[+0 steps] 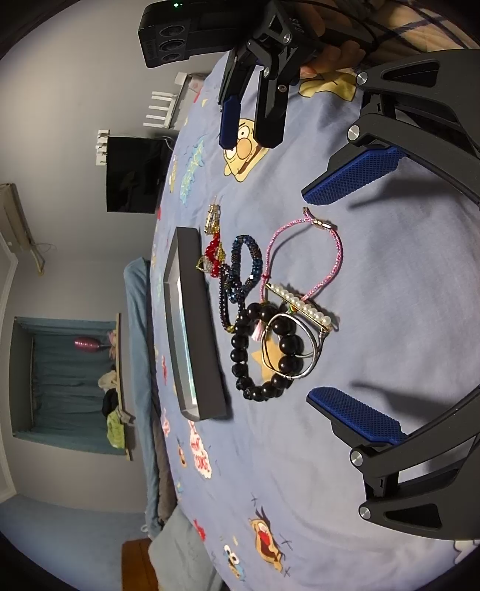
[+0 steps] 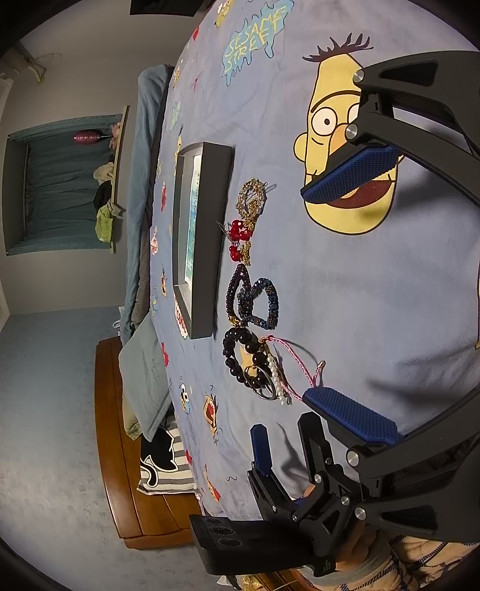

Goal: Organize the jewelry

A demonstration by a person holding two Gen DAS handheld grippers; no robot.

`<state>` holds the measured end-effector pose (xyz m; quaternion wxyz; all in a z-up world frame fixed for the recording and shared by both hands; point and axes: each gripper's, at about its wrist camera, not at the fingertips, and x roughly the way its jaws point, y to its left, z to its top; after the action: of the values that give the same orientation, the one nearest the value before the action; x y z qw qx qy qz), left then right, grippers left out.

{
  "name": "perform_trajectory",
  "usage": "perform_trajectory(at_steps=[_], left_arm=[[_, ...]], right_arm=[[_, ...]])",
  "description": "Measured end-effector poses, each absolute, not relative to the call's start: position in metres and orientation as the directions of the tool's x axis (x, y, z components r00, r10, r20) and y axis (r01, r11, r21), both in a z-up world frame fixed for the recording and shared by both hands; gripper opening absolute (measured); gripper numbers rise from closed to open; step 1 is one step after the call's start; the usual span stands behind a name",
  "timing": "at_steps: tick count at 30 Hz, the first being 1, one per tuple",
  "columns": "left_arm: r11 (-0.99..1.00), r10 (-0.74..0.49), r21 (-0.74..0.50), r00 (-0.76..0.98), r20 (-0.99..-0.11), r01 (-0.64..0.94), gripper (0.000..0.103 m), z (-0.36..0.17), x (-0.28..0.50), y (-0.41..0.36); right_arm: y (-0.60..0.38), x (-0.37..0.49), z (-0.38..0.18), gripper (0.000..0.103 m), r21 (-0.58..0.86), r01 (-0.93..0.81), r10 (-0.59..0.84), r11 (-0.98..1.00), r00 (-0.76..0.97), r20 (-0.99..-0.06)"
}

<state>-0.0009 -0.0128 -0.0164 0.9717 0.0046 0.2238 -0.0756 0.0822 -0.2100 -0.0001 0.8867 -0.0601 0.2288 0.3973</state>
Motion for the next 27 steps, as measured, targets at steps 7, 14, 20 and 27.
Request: perform_trajectory(at_steps=[7,14,20,27], left_arm=[[0.988,-0.146,-0.024,0.886,-0.439,0.151,0.098,-0.0168,0.0001,-0.0130],[0.988,-0.145,-0.022,0.886,-0.440,0.151,0.098,-0.0172,0.0007,-0.0149],[0.988,-0.145,-0.023,0.886,-0.440,0.150,0.098,-0.0170,0.0009,-0.0147],[0.988,-0.145,-0.022,0.886,-0.440,0.150,0.098,-0.0164,0.0011,-0.0147]], right_arm=[[-0.2094,0.0827,-0.0002,0.098,0.074,-0.731,0.675,0.678,0.580,-0.455],[-0.2094,0.0830,-0.0003,0.098,0.074,-0.732,0.676,0.678,0.580,-0.455],[-0.2094,0.0829,-0.0002,0.098,0.073,-0.732,0.676,0.678,0.580,-0.455],[-0.2095,0.0829,0.0000,0.098,0.074,-0.732,0.676,0.678,0.580,-0.455]])
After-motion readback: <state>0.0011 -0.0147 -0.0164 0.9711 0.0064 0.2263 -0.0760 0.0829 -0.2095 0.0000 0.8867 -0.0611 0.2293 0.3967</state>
